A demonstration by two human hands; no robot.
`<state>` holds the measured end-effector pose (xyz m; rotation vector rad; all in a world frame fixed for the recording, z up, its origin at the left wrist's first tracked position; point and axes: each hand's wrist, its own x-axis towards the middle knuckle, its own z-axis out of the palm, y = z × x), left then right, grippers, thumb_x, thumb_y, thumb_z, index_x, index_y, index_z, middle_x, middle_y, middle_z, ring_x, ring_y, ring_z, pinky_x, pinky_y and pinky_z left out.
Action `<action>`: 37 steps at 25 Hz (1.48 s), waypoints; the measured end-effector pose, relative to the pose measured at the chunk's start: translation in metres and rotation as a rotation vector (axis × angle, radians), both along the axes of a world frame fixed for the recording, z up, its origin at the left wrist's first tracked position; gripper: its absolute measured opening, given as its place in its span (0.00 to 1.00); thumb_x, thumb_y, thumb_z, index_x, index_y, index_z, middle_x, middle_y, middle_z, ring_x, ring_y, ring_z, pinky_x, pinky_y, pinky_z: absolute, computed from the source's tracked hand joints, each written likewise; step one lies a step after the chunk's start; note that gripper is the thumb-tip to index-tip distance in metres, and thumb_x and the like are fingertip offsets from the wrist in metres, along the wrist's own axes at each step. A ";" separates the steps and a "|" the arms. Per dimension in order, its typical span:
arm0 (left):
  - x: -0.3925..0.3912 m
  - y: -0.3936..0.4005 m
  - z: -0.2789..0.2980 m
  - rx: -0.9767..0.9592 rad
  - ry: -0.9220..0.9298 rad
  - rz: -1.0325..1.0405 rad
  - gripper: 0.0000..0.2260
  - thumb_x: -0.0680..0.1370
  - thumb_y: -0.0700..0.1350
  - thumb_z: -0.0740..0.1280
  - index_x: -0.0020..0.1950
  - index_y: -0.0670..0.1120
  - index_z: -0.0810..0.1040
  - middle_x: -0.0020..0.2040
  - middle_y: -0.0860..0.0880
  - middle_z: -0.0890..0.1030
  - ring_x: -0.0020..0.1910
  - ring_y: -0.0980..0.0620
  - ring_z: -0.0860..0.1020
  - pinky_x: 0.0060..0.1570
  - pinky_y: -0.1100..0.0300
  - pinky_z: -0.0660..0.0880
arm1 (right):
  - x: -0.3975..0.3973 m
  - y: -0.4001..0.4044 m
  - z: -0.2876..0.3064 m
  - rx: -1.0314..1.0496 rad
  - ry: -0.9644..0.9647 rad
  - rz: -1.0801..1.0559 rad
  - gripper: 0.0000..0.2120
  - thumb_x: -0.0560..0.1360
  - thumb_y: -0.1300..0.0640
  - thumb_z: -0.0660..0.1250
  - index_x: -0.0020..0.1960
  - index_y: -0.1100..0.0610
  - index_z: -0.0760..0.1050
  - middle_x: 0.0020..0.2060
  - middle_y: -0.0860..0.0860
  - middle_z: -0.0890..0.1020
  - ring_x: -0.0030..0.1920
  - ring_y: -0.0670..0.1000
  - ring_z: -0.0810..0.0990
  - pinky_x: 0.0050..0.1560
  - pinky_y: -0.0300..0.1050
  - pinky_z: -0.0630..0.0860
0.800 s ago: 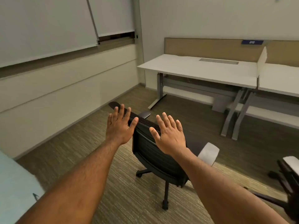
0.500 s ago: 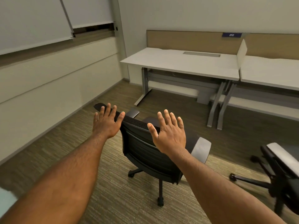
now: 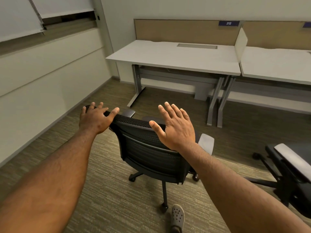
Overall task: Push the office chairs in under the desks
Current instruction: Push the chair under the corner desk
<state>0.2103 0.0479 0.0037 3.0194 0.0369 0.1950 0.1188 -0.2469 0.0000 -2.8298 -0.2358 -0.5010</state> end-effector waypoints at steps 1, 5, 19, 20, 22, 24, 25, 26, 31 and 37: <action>0.014 -0.003 0.002 0.002 -0.002 0.008 0.47 0.70 0.78 0.37 0.69 0.51 0.76 0.75 0.49 0.69 0.77 0.46 0.58 0.75 0.43 0.46 | 0.013 -0.005 -0.001 -0.002 0.001 -0.004 0.42 0.75 0.25 0.35 0.80 0.48 0.53 0.80 0.50 0.55 0.79 0.50 0.49 0.77 0.50 0.42; 0.070 -0.021 0.006 -0.085 -0.097 0.041 0.38 0.72 0.76 0.42 0.37 0.50 0.81 0.39 0.52 0.81 0.53 0.46 0.76 0.72 0.41 0.56 | 0.072 -0.039 -0.006 0.040 0.052 -0.045 0.42 0.74 0.25 0.33 0.80 0.45 0.53 0.80 0.48 0.54 0.79 0.48 0.48 0.77 0.49 0.40; 0.233 -0.101 -0.008 0.067 -0.005 -0.056 0.50 0.68 0.79 0.33 0.79 0.51 0.59 0.82 0.48 0.49 0.80 0.47 0.46 0.76 0.44 0.43 | 0.324 -0.153 -0.008 -0.056 0.278 -0.065 0.45 0.69 0.22 0.28 0.80 0.42 0.45 0.80 0.46 0.43 0.79 0.49 0.37 0.76 0.54 0.34; 0.243 -0.105 -0.009 0.068 -0.008 -0.050 0.49 0.68 0.79 0.33 0.80 0.52 0.57 0.82 0.48 0.48 0.80 0.47 0.45 0.76 0.44 0.42 | 0.340 -0.156 -0.007 -0.061 0.282 -0.081 0.46 0.68 0.21 0.28 0.80 0.42 0.45 0.80 0.47 0.42 0.79 0.50 0.37 0.75 0.55 0.34; 0.263 -0.111 -0.008 0.061 -0.010 -0.038 0.49 0.68 0.78 0.32 0.80 0.52 0.54 0.82 0.49 0.45 0.79 0.48 0.43 0.76 0.44 0.42 | 0.369 -0.160 -0.006 -0.067 0.294 -0.109 0.47 0.67 0.20 0.29 0.80 0.41 0.43 0.80 0.47 0.41 0.78 0.51 0.36 0.75 0.55 0.33; 0.285 -0.116 -0.006 0.044 -0.007 -0.022 0.49 0.68 0.79 0.33 0.80 0.52 0.53 0.82 0.49 0.45 0.80 0.47 0.43 0.76 0.44 0.42 | 0.397 -0.163 -0.004 -0.060 0.306 -0.134 0.47 0.67 0.19 0.30 0.80 0.41 0.43 0.80 0.48 0.40 0.78 0.51 0.35 0.75 0.56 0.32; 0.297 -0.119 -0.007 0.035 -0.008 -0.011 0.49 0.68 0.79 0.33 0.80 0.52 0.53 0.82 0.49 0.45 0.80 0.47 0.44 0.76 0.44 0.43 | 0.412 -0.164 -0.003 -0.053 0.313 -0.144 0.47 0.67 0.19 0.31 0.80 0.41 0.42 0.80 0.48 0.39 0.78 0.52 0.34 0.75 0.56 0.32; 0.308 -0.121 -0.007 0.029 -0.012 -0.001 0.49 0.67 0.79 0.33 0.80 0.52 0.54 0.82 0.49 0.46 0.80 0.47 0.45 0.76 0.44 0.44 | 0.425 -0.164 -0.003 -0.046 0.319 -0.152 0.47 0.67 0.19 0.31 0.80 0.41 0.42 0.80 0.48 0.39 0.78 0.52 0.34 0.75 0.56 0.32; 0.363 -0.120 -0.010 0.002 -0.053 0.017 0.49 0.68 0.80 0.35 0.79 0.52 0.58 0.81 0.48 0.51 0.79 0.46 0.50 0.76 0.43 0.50 | 0.486 -0.161 -0.003 -0.019 0.335 -0.179 0.48 0.66 0.18 0.31 0.80 0.42 0.43 0.80 0.49 0.40 0.79 0.53 0.36 0.75 0.56 0.32; 0.437 -0.104 -0.013 -0.002 -0.096 0.010 0.48 0.69 0.78 0.36 0.78 0.51 0.62 0.81 0.46 0.56 0.79 0.44 0.54 0.75 0.42 0.53 | 0.550 -0.142 -0.001 0.013 0.355 -0.220 0.44 0.71 0.22 0.34 0.81 0.44 0.44 0.80 0.50 0.41 0.79 0.54 0.38 0.76 0.58 0.36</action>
